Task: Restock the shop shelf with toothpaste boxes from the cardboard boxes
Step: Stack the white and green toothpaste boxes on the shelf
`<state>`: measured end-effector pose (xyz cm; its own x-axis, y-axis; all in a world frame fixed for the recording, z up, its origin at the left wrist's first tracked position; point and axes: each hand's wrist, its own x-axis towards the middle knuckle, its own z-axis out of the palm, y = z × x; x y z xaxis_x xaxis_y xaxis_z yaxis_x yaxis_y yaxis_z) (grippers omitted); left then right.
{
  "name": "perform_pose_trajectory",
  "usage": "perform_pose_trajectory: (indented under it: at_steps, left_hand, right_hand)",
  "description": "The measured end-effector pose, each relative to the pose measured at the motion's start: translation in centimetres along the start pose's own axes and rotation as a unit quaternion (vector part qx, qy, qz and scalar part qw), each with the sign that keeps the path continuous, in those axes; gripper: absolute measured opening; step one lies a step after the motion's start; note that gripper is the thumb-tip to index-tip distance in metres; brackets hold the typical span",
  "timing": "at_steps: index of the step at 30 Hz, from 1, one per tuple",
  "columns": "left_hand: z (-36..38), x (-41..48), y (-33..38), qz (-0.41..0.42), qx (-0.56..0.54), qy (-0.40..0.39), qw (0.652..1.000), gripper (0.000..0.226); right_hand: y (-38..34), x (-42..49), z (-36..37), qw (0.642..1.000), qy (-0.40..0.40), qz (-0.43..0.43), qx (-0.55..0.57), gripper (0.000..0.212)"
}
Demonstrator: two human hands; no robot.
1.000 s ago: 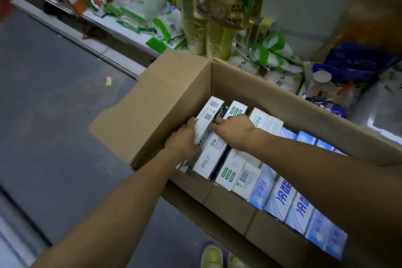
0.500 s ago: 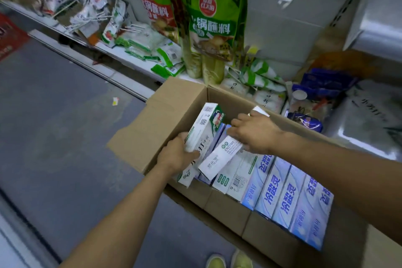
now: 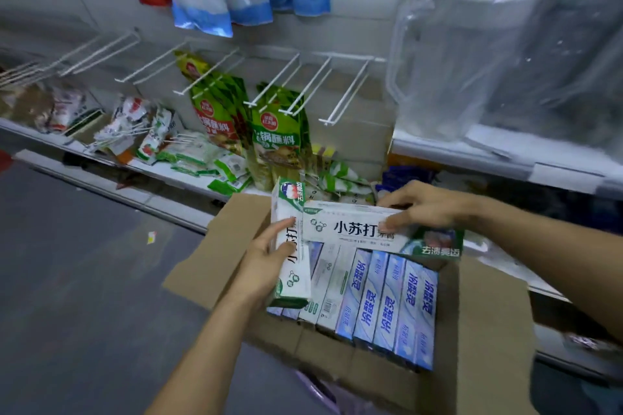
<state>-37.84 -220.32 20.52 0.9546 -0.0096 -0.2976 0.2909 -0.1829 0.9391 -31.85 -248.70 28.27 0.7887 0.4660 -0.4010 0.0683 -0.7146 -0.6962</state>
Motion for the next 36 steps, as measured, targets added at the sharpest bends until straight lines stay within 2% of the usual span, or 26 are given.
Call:
perform_pose_trajectory:
  at_steps: [4,10,13,16,19,22,24,26,29,33,36]
  left_hand:
    - [0.8,-3.3,4.8,0.034,-0.004,-0.022,0.999,0.03]
    - [0.8,-7.1,11.8,0.085,0.002,-0.059,0.995,0.059]
    - [1.0,-8.6,14.9,0.115,-0.025,-0.078,0.99,0.046]
    - [1.2,-9.8,17.2,0.128,-0.052,-0.094,0.986,0.043]
    - [1.5,-10.3,18.9,0.126,-0.098,-0.082,0.984,0.038]
    - [1.7,-10.7,21.3,0.134,-0.134,-0.072,0.979,0.05]
    - [1.6,-10.9,23.1,0.149,-0.122,-0.061,0.979,0.043]
    - [1.6,-11.2,25.0,0.157,-0.116,-0.055,0.979,0.042]
    - [2.0,-11.2,28.4,0.168,-0.11,-0.054,0.978,0.047]
    - [3.8,-11.1,33.1,0.193,-0.113,-0.065,0.973,0.039]
    - [6.0,-10.8,36.3,0.21,-0.11,-0.081,0.968,0.038]
  right_hand:
    - [-2.9,-5.8,-2.0,0.998,0.027,0.002,0.055,0.023]
    - [-7.4,-12.1,-4.5,0.998,0.054,-0.013,0.038,0.03]
    - [-9.6,-14.6,-5.5,0.996,0.067,-0.021,0.05,0.034]
    - [-11.8,-16.6,-6.3,0.995,0.085,-0.021,0.051,0.036]
    - [-13.7,-18.1,-6.8,0.991,0.128,-0.032,0.009,0.036]
    - [-15.1,-19.5,-6.8,0.98,0.178,-0.039,-0.085,0.072]
    - [-15.9,-20.4,-6.7,0.966,0.222,-0.043,-0.125,0.082]
    - [-16.5,-21.3,-7.1,0.94,0.282,-0.051,-0.185,0.069]
    - [-17.5,-22.5,-8.5,0.881,0.373,-0.064,-0.284,0.052]
    - [-17.9,-24.5,-12.1,0.821,0.468,-0.092,-0.314,0.048]
    - [-17.3,-26.2,-15.5,0.79,0.504,-0.116,-0.329,0.046]
